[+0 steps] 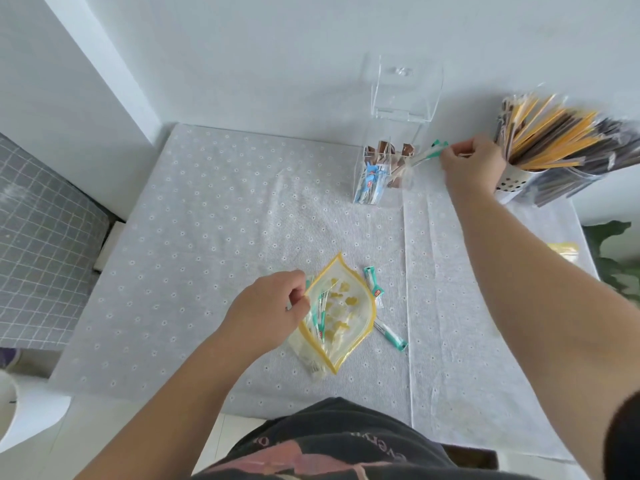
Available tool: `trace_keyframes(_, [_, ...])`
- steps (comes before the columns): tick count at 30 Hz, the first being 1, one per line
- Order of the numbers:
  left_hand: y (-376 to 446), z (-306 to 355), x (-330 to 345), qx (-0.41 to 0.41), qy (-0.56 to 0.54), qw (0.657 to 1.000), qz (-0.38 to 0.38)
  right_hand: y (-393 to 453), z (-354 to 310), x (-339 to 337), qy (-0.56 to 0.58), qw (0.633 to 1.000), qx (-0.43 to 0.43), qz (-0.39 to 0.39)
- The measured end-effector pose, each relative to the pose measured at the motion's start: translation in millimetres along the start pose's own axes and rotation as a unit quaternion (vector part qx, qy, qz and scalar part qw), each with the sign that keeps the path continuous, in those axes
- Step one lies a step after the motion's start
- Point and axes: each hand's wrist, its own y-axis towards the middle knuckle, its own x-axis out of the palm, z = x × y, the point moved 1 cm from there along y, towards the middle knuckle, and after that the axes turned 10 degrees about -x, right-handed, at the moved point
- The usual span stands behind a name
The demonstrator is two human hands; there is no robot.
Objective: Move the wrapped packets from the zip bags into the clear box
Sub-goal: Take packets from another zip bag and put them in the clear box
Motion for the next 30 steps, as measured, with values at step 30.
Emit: trace_keyframes(30, [7, 5, 5, 0.018, 0.014, 1.000, 0.000, 45, -5, 70, -0.205, 0.918, -0.122, -0.315])
